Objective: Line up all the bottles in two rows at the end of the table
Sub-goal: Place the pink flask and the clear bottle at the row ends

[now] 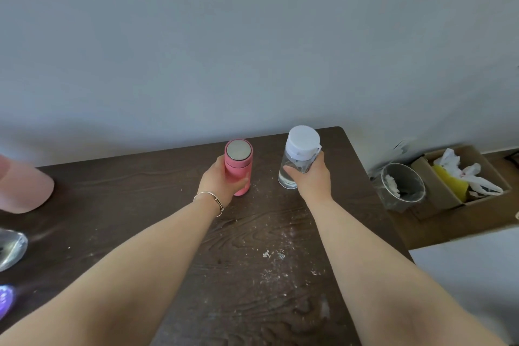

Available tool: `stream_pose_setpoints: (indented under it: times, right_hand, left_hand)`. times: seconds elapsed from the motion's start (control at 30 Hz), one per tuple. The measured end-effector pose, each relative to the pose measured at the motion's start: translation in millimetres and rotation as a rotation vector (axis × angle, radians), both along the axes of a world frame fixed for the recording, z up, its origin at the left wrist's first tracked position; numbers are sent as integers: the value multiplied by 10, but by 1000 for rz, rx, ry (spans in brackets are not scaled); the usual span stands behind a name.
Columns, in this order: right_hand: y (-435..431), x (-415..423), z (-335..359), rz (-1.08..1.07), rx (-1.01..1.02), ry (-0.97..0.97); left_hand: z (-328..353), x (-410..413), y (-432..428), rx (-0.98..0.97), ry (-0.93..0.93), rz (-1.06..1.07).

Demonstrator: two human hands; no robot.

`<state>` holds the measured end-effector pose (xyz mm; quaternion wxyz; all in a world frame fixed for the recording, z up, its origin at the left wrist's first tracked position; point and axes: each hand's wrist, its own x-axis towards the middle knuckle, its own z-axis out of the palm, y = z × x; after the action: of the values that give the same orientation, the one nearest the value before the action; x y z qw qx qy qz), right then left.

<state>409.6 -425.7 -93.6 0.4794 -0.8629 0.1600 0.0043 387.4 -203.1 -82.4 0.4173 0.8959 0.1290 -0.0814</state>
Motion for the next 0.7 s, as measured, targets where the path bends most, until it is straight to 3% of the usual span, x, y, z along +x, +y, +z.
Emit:
stream_pose_setpoints:
  times: [0.7]
  right_hand:
    - [886, -2181, 699, -143, -46, -38]
  left_hand:
    - [357, -1737, 1063, -76, -77, -116]
